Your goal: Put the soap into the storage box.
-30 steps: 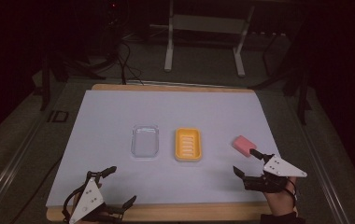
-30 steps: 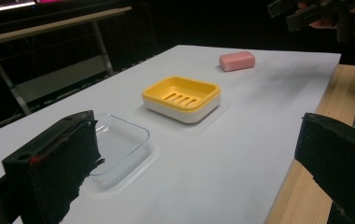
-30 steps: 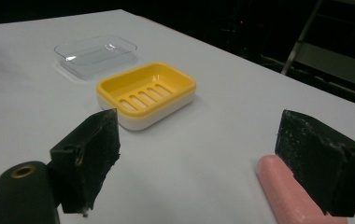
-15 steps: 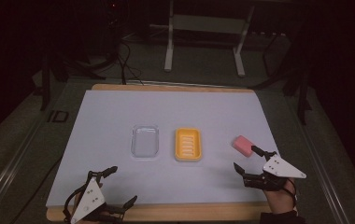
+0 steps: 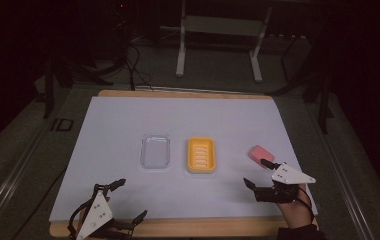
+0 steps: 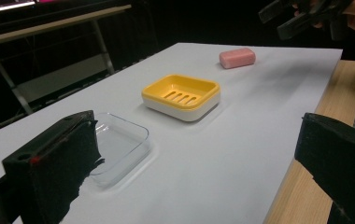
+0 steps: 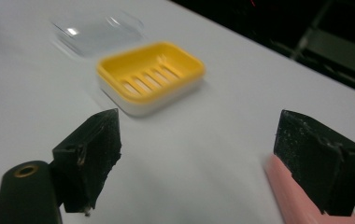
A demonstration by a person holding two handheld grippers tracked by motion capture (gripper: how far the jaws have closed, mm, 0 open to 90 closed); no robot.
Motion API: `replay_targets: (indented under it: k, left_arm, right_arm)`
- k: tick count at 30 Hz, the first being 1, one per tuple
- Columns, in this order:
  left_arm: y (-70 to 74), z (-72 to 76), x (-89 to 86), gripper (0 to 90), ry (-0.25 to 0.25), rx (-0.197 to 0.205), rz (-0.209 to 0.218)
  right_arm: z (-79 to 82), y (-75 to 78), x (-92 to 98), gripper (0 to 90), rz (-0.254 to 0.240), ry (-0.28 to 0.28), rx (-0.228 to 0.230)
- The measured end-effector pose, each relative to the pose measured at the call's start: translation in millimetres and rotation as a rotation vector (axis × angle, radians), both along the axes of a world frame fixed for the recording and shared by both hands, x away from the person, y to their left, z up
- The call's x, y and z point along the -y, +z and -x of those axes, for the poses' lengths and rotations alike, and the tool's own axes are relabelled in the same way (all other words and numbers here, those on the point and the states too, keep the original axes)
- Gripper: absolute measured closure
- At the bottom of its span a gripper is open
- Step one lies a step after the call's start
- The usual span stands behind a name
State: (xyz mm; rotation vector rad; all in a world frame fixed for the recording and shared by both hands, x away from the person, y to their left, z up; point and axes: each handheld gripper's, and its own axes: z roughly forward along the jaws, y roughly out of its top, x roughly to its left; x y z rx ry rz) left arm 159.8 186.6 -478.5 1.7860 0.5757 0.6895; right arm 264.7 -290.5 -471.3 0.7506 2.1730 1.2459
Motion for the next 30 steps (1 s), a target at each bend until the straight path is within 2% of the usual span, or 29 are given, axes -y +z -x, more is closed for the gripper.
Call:
replay_targets:
  k: [1,3,5,8,14,16,18,22,23,27,30]
  left_arm:
    - [-0.1,0.1,0.3,0.5,0.0,-0.001,-0.002]
    - [-0.2,0.3,0.6,0.5,0.002,0.0,-0.008]
    - [-0.5,0.3,1.0,0.5,0.003,0.002,-0.012]
    - [-0.5,0.6,1.2,0.5,0.003,0.004,-0.014]
    - [-0.6,1.2,1.9,0.5,0.006,0.006,-0.021]
    - [-0.6,1.3,2.2,0.5,0.006,0.005,-0.022]
    - [-1.0,0.8,2.4,0.5,0.01,-0.003,-0.024]
    - [-1.1,0.3,1.6,0.5,0.013,-0.004,-0.023]
    - [-1.1,0.3,1.6,0.5,0.013,-0.004,-0.023]
    - [-1.4,0.6,2.5,0.5,0.014,-0.004,-0.03]
    - [-1.7,0.3,2.8,0.5,0.017,-0.006,-0.032]
  right_arm:
    - [-1.8,-0.1,-0.5,14.9,0.018,-0.021,-0.014]
    - [-4.2,1.2,-0.8,14.9,0.021,-0.066,-0.071]
    - [-6.7,1.0,-1.3,14.9,0.036,-0.148,-0.141]
    - [-9.9,-0.7,-1.2,14.9,0.077,-0.221,-0.185]
    - [-14.9,-1.7,5.9,14.9,0.086,-0.322,-0.261]
    - [-17.4,-1.9,9.3,14.9,0.085,-0.352,-0.322]
    - [-18.3,-1.8,11.3,14.9,0.093,-0.377,-0.347]
    - [-22.0,-3.4,14.4,14.9,0.157,-0.386,-0.429]
    - [-22.0,-3.4,14.4,14.9,0.157,-0.386,-0.429]
    - [-24.4,-2.5,17.8,14.9,0.131,-0.384,-0.531]
    - [-26.6,-1.6,18.9,14.9,0.156,-0.353,-0.596]
